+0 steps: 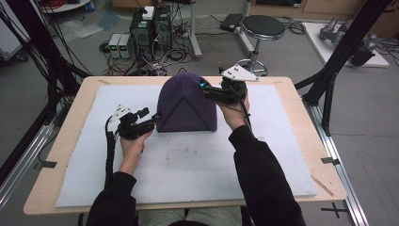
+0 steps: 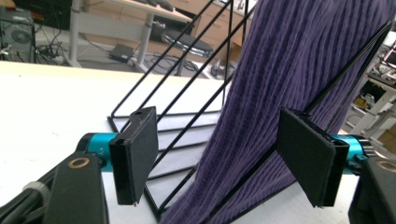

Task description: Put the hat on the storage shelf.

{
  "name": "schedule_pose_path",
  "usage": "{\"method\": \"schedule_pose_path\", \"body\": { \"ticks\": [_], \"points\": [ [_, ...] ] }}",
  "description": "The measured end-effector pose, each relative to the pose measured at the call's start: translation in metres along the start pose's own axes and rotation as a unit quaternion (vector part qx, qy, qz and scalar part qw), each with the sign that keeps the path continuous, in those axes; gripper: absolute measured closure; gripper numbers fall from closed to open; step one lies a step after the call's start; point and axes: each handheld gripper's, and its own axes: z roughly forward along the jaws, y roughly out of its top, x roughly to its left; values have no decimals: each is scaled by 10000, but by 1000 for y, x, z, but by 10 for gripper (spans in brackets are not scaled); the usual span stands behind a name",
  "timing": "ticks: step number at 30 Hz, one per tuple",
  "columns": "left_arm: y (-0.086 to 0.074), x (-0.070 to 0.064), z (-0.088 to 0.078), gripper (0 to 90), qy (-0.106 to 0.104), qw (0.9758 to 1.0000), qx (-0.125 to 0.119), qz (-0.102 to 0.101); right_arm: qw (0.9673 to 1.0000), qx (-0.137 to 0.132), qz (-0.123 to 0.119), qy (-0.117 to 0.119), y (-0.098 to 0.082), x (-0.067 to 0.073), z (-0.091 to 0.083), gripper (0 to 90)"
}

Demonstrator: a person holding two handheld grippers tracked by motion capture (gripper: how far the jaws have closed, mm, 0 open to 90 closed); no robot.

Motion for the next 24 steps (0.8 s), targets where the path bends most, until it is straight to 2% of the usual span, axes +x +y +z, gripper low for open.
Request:
{"method": "schedule_pose_path", "body": {
  "ticks": [1,5,6,11,14,17,20,21,24],
  "points": [
    [2,0,-2,234,103,9999,-94,-9,9999,-47,67,-83,1,-3,-3,208],
    [11,2,-12,225,363,9986,-386,-39,9996,-141,165,-169,4,-9,-10,189],
    [13,3,-14,221,416,9982,-439,-51,9991,-225,262,-246,5,-14,-15,182],
    [20,6,-23,216,591,9968,-533,-33,9975,-290,486,-414,6,-28,-30,147],
    [23,6,-28,213,624,9962,-604,12,9976,-308,338,-523,5,-33,-40,144],
    [26,5,-32,212,648,9958,-646,87,9972,-335,349,-566,5,-38,-48,139],
    [29,5,-37,210,707,9951,-666,188,9965,-372,279,-696,3,-46,-65,127],
    [30,5,-39,210,735,9946,-688,230,9965,-372,279,-696,3,-46,-65,127],
    [33,5,-46,210,789,9936,-777,229,9956,-417,208,-810,2,-52,-82,122]
  ]
}}
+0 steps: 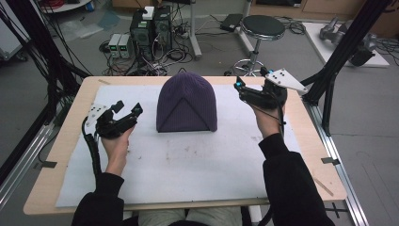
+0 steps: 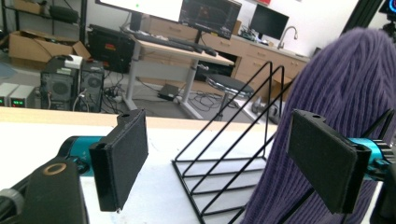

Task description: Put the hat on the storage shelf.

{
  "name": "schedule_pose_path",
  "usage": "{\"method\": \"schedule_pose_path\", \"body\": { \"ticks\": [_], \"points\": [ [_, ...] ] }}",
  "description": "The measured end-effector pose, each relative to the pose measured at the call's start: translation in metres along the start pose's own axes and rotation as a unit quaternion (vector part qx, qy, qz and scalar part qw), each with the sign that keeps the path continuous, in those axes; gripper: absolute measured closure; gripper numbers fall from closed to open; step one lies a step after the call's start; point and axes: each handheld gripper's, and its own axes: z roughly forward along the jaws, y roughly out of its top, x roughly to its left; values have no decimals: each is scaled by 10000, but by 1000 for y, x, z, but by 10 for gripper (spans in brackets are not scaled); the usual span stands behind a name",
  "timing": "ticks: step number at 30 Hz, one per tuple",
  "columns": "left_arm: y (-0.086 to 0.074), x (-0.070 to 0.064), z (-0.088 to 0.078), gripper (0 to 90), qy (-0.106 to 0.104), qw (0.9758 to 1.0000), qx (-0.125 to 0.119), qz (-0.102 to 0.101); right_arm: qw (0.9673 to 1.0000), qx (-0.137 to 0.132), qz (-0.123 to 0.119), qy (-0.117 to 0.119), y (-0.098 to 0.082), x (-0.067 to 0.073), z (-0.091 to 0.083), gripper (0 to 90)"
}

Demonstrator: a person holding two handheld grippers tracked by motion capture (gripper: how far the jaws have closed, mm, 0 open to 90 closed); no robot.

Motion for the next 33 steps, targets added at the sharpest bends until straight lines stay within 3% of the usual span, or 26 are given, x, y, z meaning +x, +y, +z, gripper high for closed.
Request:
{"method": "schedule_pose_path", "body": {
  "ticks": [9,16,18,25,33],
  "points": [
    [9,9,-22,209,202,9996,-208,37,9999,25,-110,-1,-9,-7,-29,116],
    [13,13,-37,208,436,9981,-411,128,10000,-49,-20,-62,-28,-12,-48,115],
    [13,14,-40,208,467,9978,-446,155,9999,-12,102,-126,-39,-15,-53,115],
    [4,14,-54,208,511,9956,-749,240,9996,13,162,-240,-62,-16,-65,115],
    [-10,22,-65,208,672,9947,-768,154,9987,43,312,-390,-89,-21,-74,115]
  ]
}}
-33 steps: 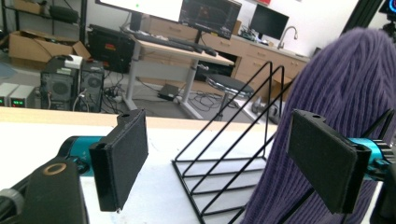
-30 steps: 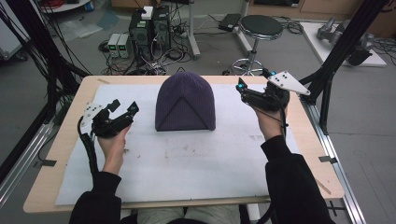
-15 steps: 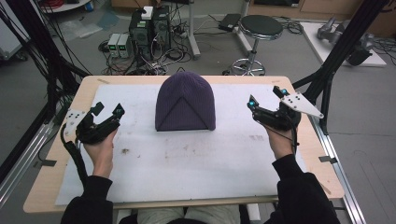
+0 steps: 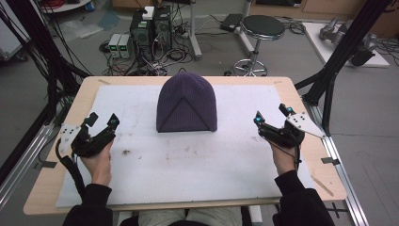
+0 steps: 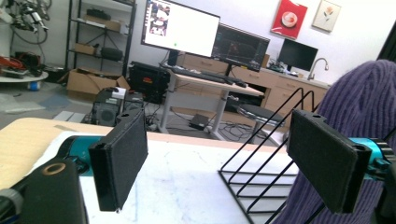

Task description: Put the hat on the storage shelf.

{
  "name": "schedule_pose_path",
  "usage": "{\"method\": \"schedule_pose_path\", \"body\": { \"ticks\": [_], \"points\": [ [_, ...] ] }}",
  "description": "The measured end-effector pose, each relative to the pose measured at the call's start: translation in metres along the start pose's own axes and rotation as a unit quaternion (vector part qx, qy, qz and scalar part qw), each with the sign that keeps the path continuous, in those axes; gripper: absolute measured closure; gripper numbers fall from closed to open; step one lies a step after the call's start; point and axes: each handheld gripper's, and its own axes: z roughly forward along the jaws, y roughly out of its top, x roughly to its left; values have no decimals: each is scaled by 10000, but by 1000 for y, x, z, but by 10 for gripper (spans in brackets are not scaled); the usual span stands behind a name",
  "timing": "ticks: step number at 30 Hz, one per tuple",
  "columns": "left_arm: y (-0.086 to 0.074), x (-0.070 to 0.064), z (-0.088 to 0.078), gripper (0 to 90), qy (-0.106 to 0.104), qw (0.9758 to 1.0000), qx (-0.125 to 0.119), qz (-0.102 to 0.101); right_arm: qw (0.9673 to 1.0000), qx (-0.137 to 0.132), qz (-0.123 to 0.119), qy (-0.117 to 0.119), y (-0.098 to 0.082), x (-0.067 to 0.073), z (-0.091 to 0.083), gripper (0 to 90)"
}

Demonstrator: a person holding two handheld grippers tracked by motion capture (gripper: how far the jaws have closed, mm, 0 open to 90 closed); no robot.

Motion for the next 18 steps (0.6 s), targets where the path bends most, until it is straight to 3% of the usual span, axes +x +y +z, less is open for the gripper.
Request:
{"method": "schedule_pose_path", "body": {
  "ticks": [3,11,16,18],
  "points": [
    [-3,3,-5,208,55,10000,-22,21,9999,44,143,-84,-13,-5,-4,115],
    [-14,11,-15,208,206,9997,63,107,9987,127,226,-430,-38,-16,-15,116],
    [-18,13,-20,208,254,9994,124,210,9984,165,191,-506,-46,-17,-19,116],
    [-19,14,-22,208,282,9992,153,253,9975,124,127,-678,-54,-17,-24,116]
  ]
}}
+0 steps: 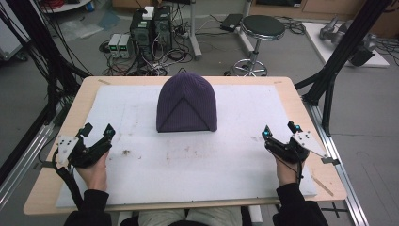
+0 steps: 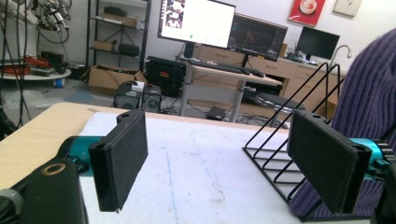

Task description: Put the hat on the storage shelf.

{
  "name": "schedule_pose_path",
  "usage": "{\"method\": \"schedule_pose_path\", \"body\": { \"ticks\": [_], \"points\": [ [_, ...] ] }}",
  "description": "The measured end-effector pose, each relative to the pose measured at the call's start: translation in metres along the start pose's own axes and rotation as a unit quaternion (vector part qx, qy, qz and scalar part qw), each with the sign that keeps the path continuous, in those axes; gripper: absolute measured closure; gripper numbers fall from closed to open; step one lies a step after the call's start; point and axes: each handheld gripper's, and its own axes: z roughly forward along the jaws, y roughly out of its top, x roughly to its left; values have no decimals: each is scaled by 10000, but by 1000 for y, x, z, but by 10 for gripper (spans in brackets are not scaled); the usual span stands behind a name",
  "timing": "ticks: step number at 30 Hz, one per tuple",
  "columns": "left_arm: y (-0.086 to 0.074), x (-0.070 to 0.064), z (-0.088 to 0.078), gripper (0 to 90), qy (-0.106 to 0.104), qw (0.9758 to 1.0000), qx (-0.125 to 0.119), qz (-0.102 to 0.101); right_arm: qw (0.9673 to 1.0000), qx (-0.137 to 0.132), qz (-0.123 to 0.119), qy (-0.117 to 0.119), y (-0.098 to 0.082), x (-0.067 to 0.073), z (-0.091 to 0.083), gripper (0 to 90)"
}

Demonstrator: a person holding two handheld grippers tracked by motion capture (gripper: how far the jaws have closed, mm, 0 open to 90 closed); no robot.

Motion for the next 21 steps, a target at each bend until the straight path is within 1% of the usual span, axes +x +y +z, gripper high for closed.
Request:
{"method": "schedule_pose_path", "body": {
  "ticks": [2,3,4,5,7,8,10,14,16,19,21],
  "points": [
    [-2,1,-2,208,15,10000,30,-11,10000,34,34,-9,-3,0,-1,116],
    [-3,2,-3,208,26,10000,42,8,9999,99,57,-17,-7,-1,-2,116],
    [-4,2,-4,208,30,10000,62,22,9998,182,81,-67,-14,-1,-2,116],
    [-6,2,-5,208,28,10000,86,16,9996,218,127,-94,-16,-2,-2,116],
    [-11,0,-7,208,-26,9999,146,-49,9996,221,160,-107,-17,-2,-2,116],
    [-13,-1,-6,208,-44,9998,192,-37,9996,192,160,-132,-17,-3,-2,116],
    [-14,-1,-5,208,-39,9998,216,-24,9996,169,149,-140,-18,-3,-2,116],
    [-14,1,-6,208,6,9998,215,-25,9995,164,230,-122,-19,-3,-5,116],
    [-14,2,-7,208,19,9998,221,-24,9996,156,207,-116,-19,-4,-5,116],
    [-17,4,-6,208,23,9995,285,-129,9996,184,180,-106,-20,-4,-4,116],
    [-18,5,-5,209,-17,9992,331,-226,9996,219,142,-94,-20,-4,-3,116]
  ]
}}
